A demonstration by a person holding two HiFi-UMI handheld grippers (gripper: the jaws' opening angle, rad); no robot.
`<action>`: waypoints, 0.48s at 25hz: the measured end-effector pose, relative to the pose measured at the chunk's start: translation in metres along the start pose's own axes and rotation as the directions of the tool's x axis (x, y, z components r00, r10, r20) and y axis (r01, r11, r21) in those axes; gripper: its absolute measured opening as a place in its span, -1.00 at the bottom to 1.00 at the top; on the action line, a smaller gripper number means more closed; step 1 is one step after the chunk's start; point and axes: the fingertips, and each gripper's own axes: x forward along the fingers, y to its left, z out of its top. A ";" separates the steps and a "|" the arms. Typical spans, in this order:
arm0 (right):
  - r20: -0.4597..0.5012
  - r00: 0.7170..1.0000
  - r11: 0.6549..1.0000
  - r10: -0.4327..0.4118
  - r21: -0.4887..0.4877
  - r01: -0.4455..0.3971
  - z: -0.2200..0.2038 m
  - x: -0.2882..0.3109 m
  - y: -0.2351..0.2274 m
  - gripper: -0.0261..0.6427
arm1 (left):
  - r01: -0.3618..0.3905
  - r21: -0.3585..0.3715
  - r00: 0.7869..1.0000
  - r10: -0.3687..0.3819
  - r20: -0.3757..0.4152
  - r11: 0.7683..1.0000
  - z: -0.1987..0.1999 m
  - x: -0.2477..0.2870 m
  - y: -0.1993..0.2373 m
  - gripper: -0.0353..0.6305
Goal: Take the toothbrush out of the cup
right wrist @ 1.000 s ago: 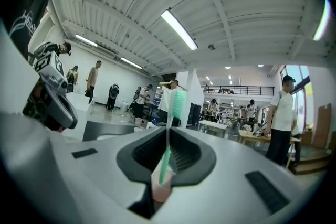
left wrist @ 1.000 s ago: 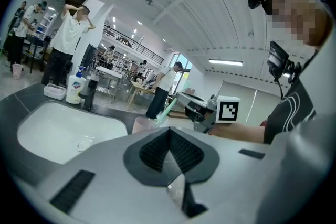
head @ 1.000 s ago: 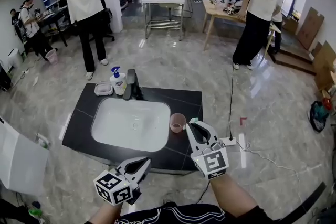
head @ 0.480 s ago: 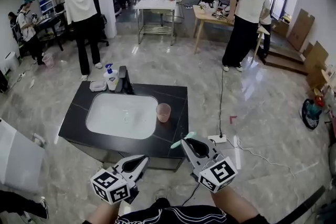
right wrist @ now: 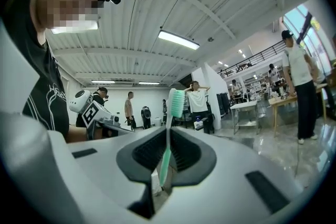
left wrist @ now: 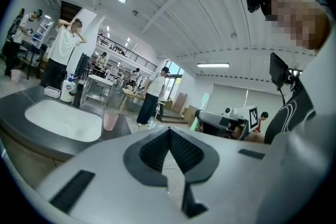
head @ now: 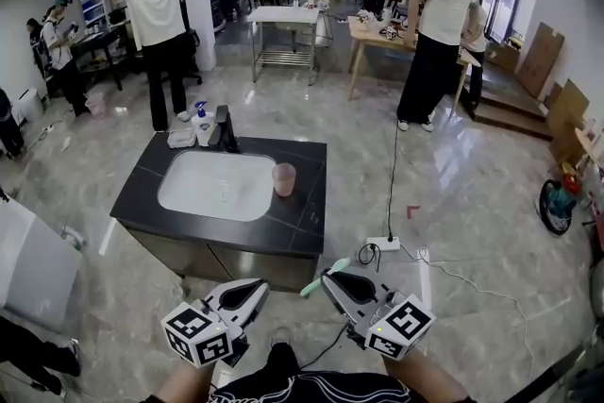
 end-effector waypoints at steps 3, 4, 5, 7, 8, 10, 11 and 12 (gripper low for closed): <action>-0.016 1.000 1.000 0.008 0.006 -0.008 -0.011 -0.023 0.015 -0.83 | 0.005 0.009 1.000 -0.005 0.003 1.000 -0.009 -0.008 -0.024 -0.88; -0.021 1.000 1.000 0.009 0.007 -0.009 -0.015 -0.030 0.019 -0.83 | 0.006 0.010 1.000 -0.006 0.003 1.000 -0.012 -0.010 -0.032 -0.88; -0.024 1.000 1.000 0.009 0.009 -0.009 -0.018 -0.036 0.023 -0.83 | 0.008 0.011 1.000 -0.008 0.003 1.000 -0.015 -0.012 -0.039 -0.88; -0.025 1.000 1.000 0.009 0.016 -0.009 -0.023 -0.047 0.030 -0.83 | 0.014 0.012 1.000 -0.014 0.000 1.000 -0.021 -0.016 -0.053 -0.88; -0.025 1.000 1.000 0.009 0.021 -0.009 -0.025 -0.051 0.034 -0.83 | 0.017 0.014 1.000 -0.017 -0.003 1.000 -0.025 -0.018 -0.058 -0.88; -0.029 1.000 1.000 0.011 0.026 -0.010 -0.030 -0.059 0.040 -0.83 | 0.024 0.015 1.000 -0.024 -0.008 1.000 -0.031 -0.020 -0.069 -0.88; -0.032 0.999 1.000 0.012 0.027 -0.011 -0.031 -0.062 0.043 -0.83 | 0.027 0.015 1.000 -0.027 -0.009 1.000 -0.033 -0.021 -0.074 -0.88; -0.036 0.999 0.999 0.014 0.029 -0.013 -0.033 -0.065 0.046 -0.83 | 0.029 0.014 1.000 -0.029 -0.010 0.999 -0.035 -0.022 -0.079 -0.88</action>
